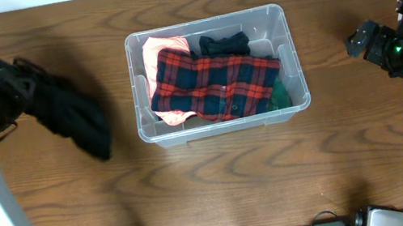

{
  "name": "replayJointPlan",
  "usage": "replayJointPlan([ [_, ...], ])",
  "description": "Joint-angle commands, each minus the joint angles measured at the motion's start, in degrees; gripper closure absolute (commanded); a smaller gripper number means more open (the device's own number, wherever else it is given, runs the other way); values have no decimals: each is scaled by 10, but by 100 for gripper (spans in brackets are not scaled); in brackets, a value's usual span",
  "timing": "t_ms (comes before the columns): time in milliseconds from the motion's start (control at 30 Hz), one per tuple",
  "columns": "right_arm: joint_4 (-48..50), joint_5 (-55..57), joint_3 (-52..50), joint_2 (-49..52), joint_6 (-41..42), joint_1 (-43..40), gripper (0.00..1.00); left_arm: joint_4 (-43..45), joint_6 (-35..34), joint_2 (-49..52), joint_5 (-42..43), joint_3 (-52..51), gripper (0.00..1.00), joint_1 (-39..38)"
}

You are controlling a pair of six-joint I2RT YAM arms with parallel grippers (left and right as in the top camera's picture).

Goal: Pack container
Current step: 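Lift the black garment and carry it over the bin with left gripper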

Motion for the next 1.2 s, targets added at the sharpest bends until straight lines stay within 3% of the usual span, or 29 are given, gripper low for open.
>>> replayJointPlan([
  [0,-1,1,1,1,-11,-6,1,7,-51,-90,36,24,94,-58],
  [233,-1,1,1,1,-11,-6,1,126,-150,-156,27,48,94,-266],
  [433,-1,1,1,1,-11,-6,1,273,-192,-87,-106,47,94,-469],
  [633,-1,1,1,1,-11,-6,1,366,-215,33,-275,47,94,-599],
  [867,-1,1,1,1,-11,-6,1,313,-245,125,-448,46,94,-671],
  [1167,-1,1,1,1,-11,-6,1,155,-258,131,-515,46,94,-686],
])
